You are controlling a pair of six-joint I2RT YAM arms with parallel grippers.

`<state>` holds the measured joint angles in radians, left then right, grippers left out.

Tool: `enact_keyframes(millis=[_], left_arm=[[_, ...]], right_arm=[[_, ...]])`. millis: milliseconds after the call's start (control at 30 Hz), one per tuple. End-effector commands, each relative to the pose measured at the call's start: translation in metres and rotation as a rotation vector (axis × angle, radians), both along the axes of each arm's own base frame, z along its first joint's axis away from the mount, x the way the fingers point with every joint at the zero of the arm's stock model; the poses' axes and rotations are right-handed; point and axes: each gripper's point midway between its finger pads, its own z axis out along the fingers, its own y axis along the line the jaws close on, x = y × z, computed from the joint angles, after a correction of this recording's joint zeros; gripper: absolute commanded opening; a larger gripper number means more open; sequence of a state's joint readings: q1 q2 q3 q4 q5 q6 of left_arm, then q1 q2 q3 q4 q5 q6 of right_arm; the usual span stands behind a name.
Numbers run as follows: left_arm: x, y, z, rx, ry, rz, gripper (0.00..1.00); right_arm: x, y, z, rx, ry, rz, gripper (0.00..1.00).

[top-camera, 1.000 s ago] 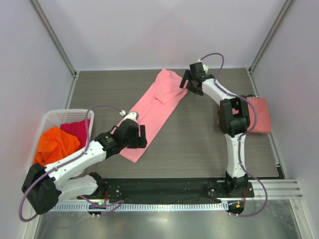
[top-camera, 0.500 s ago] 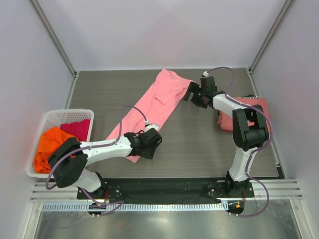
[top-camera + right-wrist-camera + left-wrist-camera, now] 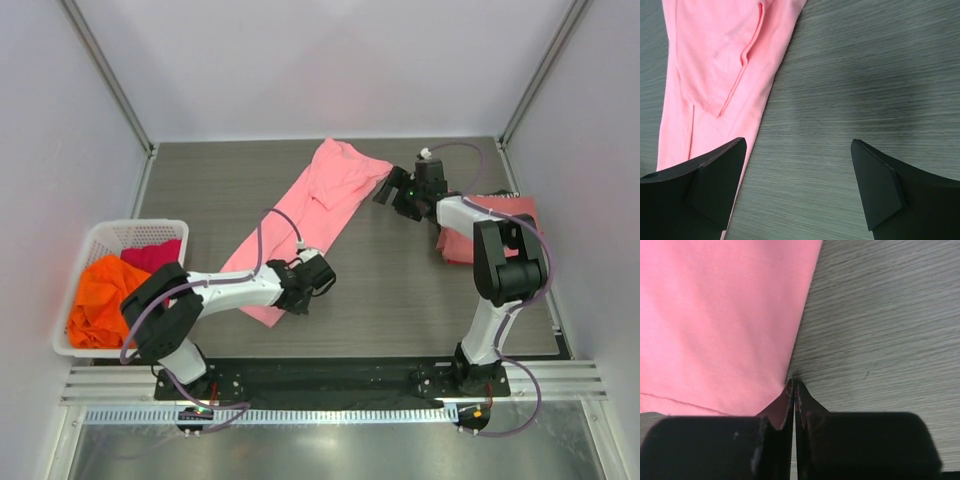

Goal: Fold and stack the t-shirts
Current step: Fold the tshirt

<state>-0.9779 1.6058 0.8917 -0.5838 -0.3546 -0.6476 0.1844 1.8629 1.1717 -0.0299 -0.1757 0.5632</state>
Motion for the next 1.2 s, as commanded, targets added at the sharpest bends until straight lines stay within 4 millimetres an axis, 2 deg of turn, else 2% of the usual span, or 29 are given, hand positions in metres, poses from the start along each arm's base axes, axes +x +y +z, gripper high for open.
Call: enact_keyframes(millis=[0,167,200,233,300,367,433,467,567,600,633,733,767,933,1133,1167], left_arm=[[-0.005,-0.015,-0.007,-0.033,0.057,0.008,0.00],[-0.009,-0.060,0.006,-0.117,0.065,-0.046,0.00],[-0.009,-0.081,0.017,-0.156,0.051,-0.075,0.00],[-0.012,-0.089,0.014,-0.151,0.062,-0.092,0.00],[-0.007,-0.105,0.029,-0.146,0.024,-0.102,0.00],[-0.001,-0.092,0.033,-0.073,-0.013,-0.083,0.12],[0.001,-0.074,0.033,-0.017,-0.040,-0.070,0.31],[0.002,-0.069,0.040,-0.014,-0.063,-0.066,0.45],[0.003,-0.038,0.040,0.070,-0.107,-0.047,0.61],[0.005,-0.032,0.044,0.075,-0.128,-0.038,0.62],[0.006,-0.017,0.040,0.109,-0.136,-0.022,0.62],[0.012,0.001,0.029,0.132,-0.125,0.014,0.58],[0.013,0.012,0.023,0.156,-0.113,0.036,0.56],[0.010,0.021,0.008,0.184,-0.078,0.035,0.47],[0.006,0.030,-0.014,0.224,-0.007,0.053,0.27],[0.004,0.030,-0.018,0.231,0.009,0.052,0.19]], right_arm=[[0.013,-0.003,0.054,0.053,-0.150,-0.011,0.92],[0.013,-0.013,0.052,0.048,-0.158,-0.037,0.92],[0.012,-0.017,0.049,0.044,-0.153,-0.049,0.92],[0.013,-0.019,0.049,0.044,-0.160,-0.055,0.92],[0.011,-0.021,0.045,0.046,-0.156,-0.062,0.91],[0.012,-0.022,0.044,0.050,-0.161,-0.065,0.92],[0.012,-0.022,0.041,0.055,-0.159,-0.062,0.92],[0.012,-0.021,0.039,0.058,-0.155,-0.062,0.92],[0.012,-0.020,0.034,0.063,-0.147,-0.059,0.92],[0.012,-0.020,0.034,0.064,-0.145,-0.058,0.92],[0.012,-0.020,0.034,0.064,-0.147,-0.056,0.92],[0.012,-0.019,0.032,0.067,-0.144,-0.055,0.92],[0.013,-0.020,0.031,0.067,-0.143,-0.057,0.92],[0.013,-0.021,0.029,0.065,-0.140,-0.061,0.92],[0.012,-0.020,0.028,0.067,-0.140,-0.057,0.92],[0.012,-0.021,0.027,0.066,-0.140,-0.058,0.92]])
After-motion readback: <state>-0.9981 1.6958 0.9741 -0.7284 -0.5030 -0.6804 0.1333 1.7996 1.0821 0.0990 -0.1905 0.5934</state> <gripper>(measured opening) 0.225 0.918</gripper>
